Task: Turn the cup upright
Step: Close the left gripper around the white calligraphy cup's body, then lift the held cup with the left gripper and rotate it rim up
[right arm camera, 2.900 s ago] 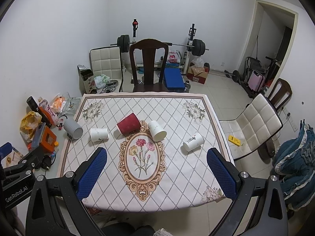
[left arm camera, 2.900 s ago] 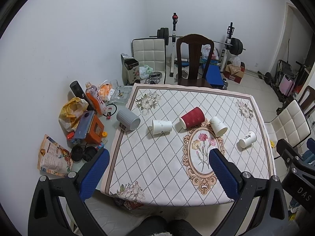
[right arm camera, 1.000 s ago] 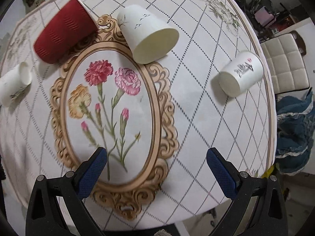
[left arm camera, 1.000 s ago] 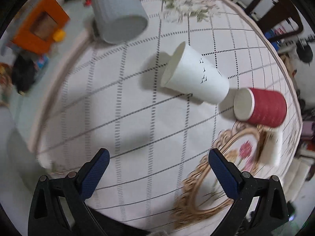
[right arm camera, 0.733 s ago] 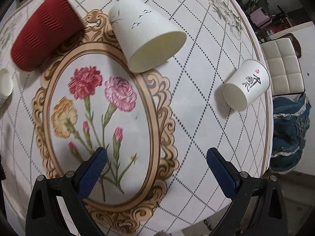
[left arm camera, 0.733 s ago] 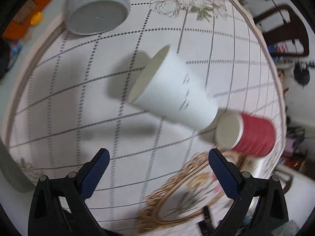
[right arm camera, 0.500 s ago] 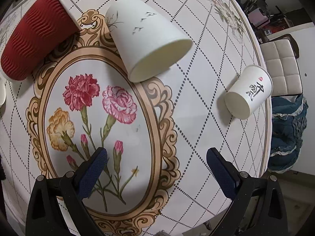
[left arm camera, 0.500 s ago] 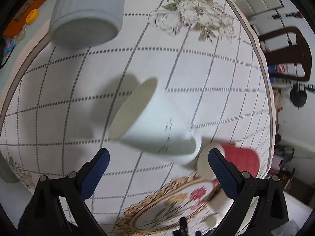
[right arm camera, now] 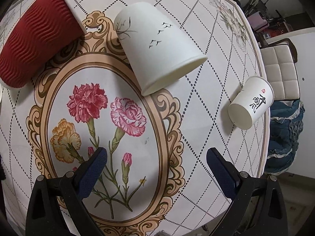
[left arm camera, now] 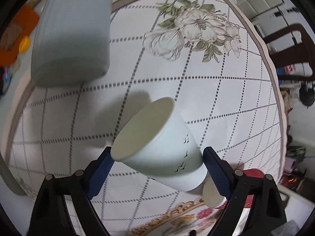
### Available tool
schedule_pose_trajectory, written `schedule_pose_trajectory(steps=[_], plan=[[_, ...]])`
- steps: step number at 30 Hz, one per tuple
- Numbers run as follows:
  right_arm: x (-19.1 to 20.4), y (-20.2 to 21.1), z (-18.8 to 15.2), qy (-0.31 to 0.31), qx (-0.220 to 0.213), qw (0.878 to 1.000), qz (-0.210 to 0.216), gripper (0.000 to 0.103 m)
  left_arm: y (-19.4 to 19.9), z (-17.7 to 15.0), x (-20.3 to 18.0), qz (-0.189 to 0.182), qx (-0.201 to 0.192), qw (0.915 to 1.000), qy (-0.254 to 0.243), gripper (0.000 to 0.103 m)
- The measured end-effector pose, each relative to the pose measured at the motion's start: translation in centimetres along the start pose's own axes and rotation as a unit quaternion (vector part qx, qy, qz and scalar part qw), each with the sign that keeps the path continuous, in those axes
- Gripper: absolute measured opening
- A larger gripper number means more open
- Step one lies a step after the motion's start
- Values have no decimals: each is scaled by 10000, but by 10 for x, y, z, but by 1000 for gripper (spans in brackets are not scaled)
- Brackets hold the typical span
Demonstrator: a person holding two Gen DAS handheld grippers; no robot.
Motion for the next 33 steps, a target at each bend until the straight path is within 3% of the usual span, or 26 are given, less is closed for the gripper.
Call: schedule_pose_trajectory(steps=[2,5,8,12,17,25,33], plan=[[0,0,1,-18,-3,10000,-3,102,3,5,-2,116,-110,9994,-307,78],[2,2,2,-32,-24,10000,-5,102,6,11,-8,406,-244,9953,-841,75],[3,4,2,-56,-34,10000,0,102,9,15,-15,753,-478,9842,-1531,73],[4,4,1,-110,-22,9999,12,102,12,15,-22,1201,-833,9566,-2520,69],[5,5,-6,-186,-32,9998,14,102,12,8,-26,1523,-1100,9249,-3306,68],[-7,3,-17,-342,-41,9994,64,102,12,-20,-43,1556,-1262,9036,-3786,66],[-18,12,-32,-423,-190,9988,163,102,44,-39,-37,1497,-1597,8866,-4075,66]])
Point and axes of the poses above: each gripper's, at about its wrist camera, not at the fingertips, and y roughly against the way its jaws point, x to its left, z to its top, the point moved 4 cm from there along -y, roughly the way its jaws point, and after that the axes turned 4 degrees about -x, right-handed, at the moved point
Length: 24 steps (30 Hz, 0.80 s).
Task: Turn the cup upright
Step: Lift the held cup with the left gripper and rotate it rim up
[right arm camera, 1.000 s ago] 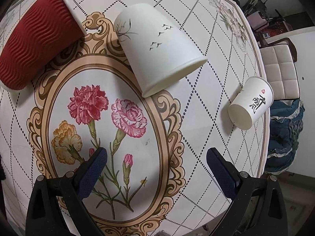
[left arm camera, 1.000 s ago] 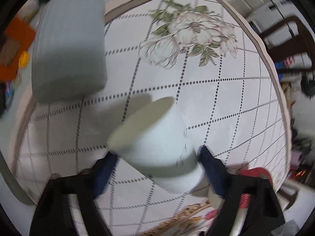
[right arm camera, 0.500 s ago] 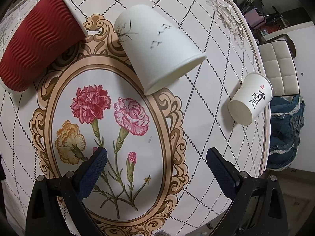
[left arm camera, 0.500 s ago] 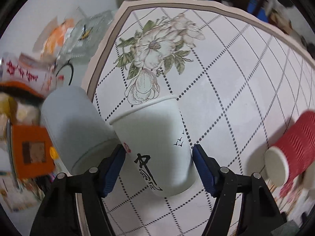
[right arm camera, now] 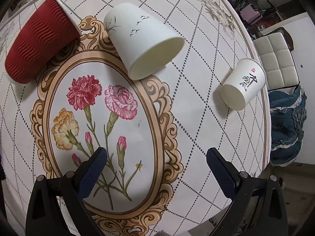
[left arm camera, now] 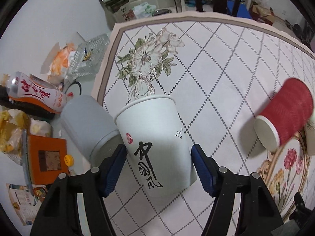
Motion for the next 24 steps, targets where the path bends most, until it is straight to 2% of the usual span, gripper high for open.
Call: schedule_pose_trajectory(steps=[11,17,20,24], plan=[[-29,18,-39,10,-280,9994,188,102,72,-56,-21,-181,-404,9990,-88,64],[-61,16,-68,-54,-371,9990,245,102,107,-94,-58,-385,-612,9969,-324,63],[-78,6,-84,-94,-335,9991,227,102,109,-117,-84,-482,-627,9956,-505,57],[-96,-7,-102,-137,-287,9993,186,102,90,-152,-119,-553,-504,9942,-771,56]])
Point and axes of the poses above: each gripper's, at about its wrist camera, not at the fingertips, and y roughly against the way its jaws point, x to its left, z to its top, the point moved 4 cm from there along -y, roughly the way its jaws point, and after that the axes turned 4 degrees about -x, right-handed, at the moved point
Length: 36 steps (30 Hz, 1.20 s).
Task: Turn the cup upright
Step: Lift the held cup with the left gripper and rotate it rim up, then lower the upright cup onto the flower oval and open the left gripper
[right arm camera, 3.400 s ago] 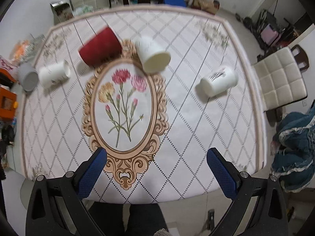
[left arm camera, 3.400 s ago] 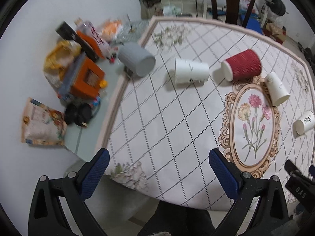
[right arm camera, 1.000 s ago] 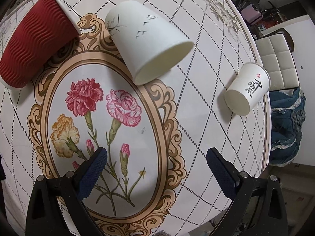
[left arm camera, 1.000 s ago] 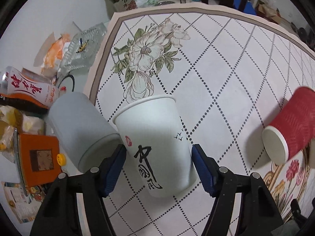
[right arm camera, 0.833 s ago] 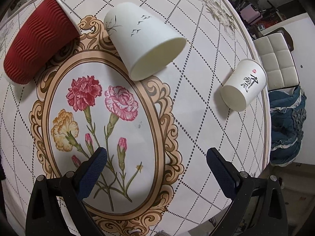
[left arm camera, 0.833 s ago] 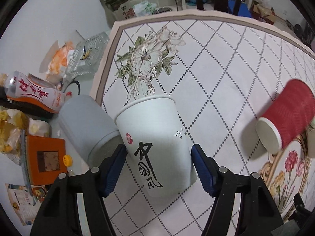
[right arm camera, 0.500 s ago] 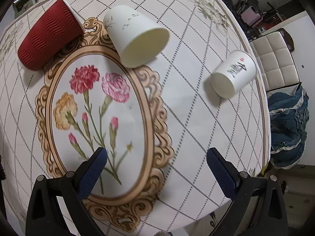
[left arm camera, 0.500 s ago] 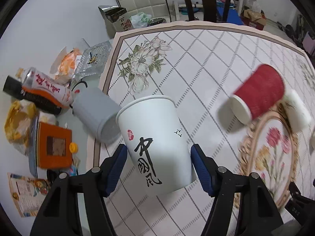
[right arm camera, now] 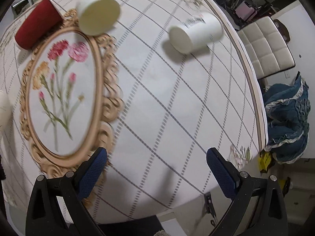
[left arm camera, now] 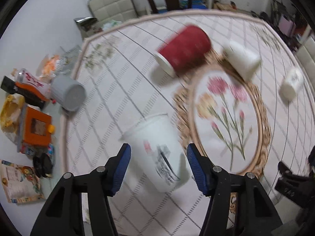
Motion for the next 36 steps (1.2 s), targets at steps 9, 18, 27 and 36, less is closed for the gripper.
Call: schedule_pose_trajectory(steps=[9,18,27,36], plan=[[-24,-14,-36,-5,82,9999,-65,102,-23,-53,-38,62,340,9989,-316,56],[-29,-15,-32,-26,83,9996,260,102,4,-53,-16,79,234,9996,144,57],[3,16,-13,114,138,9941,1067,102,27,-45,44,502,253,9954,770,95],[115,92,27,647,-98,9790,1929,102,16,-65,139,1335,492,9802,1378,103]])
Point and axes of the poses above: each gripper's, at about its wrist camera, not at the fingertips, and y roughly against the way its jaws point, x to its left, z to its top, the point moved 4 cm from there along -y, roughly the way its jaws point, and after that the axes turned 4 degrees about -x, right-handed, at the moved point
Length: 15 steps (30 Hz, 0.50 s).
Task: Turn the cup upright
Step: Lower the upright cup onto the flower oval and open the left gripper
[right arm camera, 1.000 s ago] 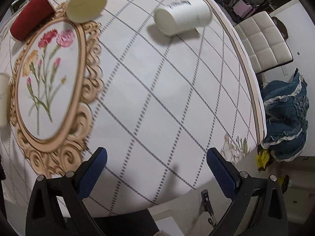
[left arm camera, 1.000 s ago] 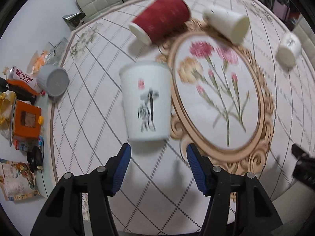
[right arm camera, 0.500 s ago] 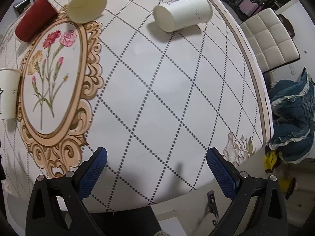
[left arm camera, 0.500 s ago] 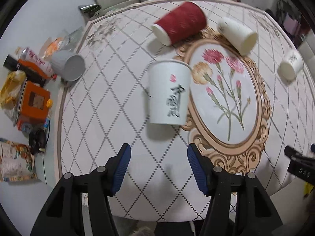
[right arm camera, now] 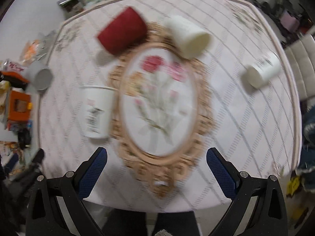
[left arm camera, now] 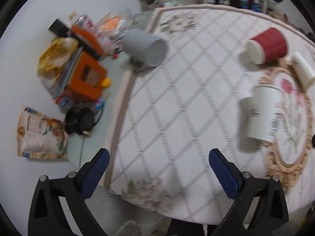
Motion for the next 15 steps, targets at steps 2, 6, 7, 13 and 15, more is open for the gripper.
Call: schedule_pose_trajectory(steps=[2,6,7,13,15], plan=[[22,-7,12,64,72,9999,72,102,-14,-2,12,94,93,9999,30,103],[59,-32,30,167,298,9994,-5,90,-44,-8,32,169,282,9994,56,103],[64,-39,31,169,356,9992,-49,90,-51,-9,35,154,335,9993,61,103],[79,-77,43,47,669,9975,-234,81,-81,-8,47,81,576,9983,-7,103],[83,-89,46,-7,808,9964,-251,75,-90,-8,49,40,655,9978,-50,103]])
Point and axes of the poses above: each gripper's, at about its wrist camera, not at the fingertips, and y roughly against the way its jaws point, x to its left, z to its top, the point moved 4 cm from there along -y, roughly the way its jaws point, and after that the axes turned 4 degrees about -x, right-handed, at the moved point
